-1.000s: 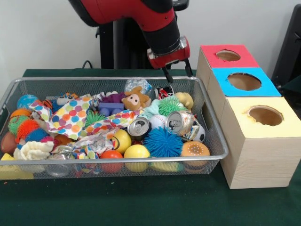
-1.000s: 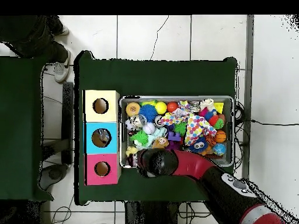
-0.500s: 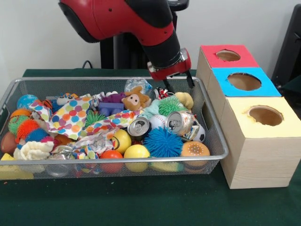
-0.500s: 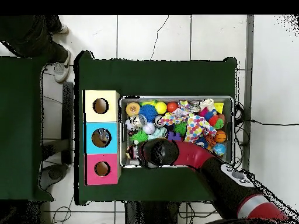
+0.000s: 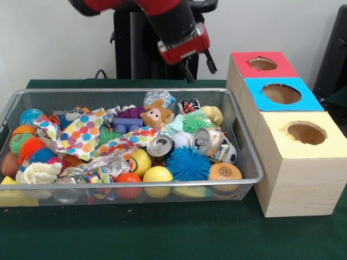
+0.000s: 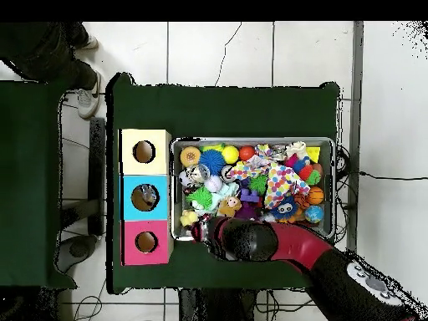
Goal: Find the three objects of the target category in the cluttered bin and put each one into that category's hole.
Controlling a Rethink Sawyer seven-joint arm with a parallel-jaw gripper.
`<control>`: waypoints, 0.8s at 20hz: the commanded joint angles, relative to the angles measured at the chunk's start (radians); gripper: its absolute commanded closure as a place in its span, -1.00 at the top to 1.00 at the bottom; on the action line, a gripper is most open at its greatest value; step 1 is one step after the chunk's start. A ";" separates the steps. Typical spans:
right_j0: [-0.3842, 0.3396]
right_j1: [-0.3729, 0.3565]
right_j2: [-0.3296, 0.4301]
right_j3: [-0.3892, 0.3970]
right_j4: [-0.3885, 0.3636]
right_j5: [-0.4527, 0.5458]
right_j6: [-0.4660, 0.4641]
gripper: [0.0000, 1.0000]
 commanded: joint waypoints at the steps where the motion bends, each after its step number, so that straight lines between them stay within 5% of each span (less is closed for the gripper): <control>1: -0.104 -0.146 0.220 0.215 0.043 -0.102 0.096 1.00; 7: -0.109 -0.162 0.219 0.224 0.039 -0.080 0.084 1.00; 16: -0.117 -0.031 0.129 0.112 -0.042 -0.044 -0.011 1.00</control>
